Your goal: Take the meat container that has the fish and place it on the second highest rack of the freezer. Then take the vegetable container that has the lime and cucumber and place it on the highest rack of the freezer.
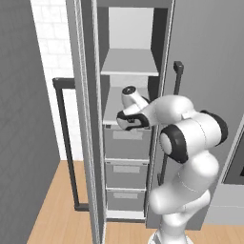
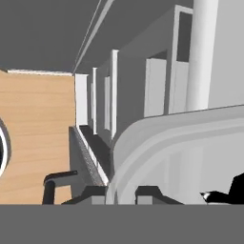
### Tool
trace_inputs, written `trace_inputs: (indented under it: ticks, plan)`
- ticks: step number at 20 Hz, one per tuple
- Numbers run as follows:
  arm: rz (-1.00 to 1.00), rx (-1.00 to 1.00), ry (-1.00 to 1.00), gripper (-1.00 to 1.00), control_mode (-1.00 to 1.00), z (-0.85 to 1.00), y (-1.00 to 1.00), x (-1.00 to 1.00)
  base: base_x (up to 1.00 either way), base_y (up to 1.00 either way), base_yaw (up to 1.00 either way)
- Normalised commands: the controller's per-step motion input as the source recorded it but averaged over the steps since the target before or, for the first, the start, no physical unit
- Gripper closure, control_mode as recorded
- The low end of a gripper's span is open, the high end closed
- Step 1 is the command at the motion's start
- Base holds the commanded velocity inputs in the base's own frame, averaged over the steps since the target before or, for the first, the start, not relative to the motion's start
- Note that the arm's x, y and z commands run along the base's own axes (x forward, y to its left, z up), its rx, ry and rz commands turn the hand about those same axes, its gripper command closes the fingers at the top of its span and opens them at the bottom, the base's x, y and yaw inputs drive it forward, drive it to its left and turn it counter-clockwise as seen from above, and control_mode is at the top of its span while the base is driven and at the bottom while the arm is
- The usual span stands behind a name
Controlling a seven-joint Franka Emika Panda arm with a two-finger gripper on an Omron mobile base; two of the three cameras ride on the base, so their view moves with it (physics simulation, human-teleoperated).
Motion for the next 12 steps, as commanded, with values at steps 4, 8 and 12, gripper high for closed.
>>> trace_inputs:
  ticks: [4, 8, 12]
  plan:
    - [0.00, 0.00, 0.00, 1.00, -1.00, -0.44, 0.00, 0.59, 0.00, 0.00, 0.00]
    - [0.00, 0.00, 0.00, 1.00, -1.00, -0.38, 0.00, 0.64, 0.00, 0.00, 0.00]
    - [0.00, 0.00, 0.00, 1.00, -1.00, -0.26, 0.00, 0.66, 0.00, 0.00, 0.00]
